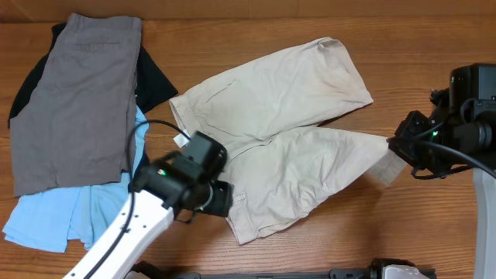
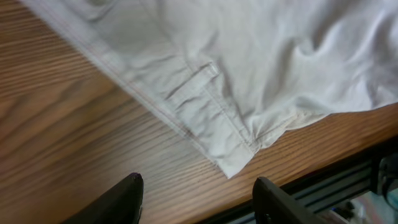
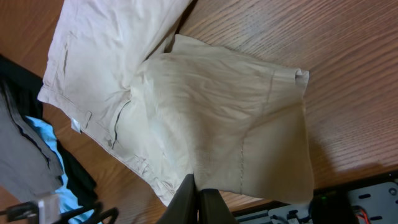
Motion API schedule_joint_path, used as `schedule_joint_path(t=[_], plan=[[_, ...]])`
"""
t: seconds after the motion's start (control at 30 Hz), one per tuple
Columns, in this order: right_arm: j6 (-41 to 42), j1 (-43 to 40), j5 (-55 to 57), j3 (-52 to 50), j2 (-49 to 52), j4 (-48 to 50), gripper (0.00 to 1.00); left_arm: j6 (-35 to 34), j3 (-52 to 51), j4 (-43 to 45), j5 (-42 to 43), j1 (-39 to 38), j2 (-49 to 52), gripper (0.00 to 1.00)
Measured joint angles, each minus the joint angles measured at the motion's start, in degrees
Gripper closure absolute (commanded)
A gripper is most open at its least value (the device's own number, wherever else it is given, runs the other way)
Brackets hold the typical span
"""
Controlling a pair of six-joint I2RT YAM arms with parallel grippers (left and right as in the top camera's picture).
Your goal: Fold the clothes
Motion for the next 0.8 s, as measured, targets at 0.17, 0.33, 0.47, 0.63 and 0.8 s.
schedule_joint_path(t=[0.17,0.33,0.47,0.63,0.8], plan=[[0.0,0.0,0.0,0.0,0.0,0.0,0.96,-2.4,-5.6,4.9,1.3,-4.2,0.4,0.69],[0.0,0.0,0.0,0.0,0.0,0.0,0.96,-7.1,-6.8,7.3,3.0,-4.7,2.6,0.62],[0.0,0.0,0.0,0.0,0.0,0.0,0.96,-4.2,-6.8,9.8,4.7,-6.1,4.6,0.43],[0.0,0.0,0.0,0.0,0.3,0.0,0.96,3.8,-6.8,9.9,5.5,-9.7,9.0,0.38],[0.0,0.0,0.0,0.0,0.4,0.0,0.96,11.8,-6.8,9.9,6.0,-14.0,15.0,0.33]])
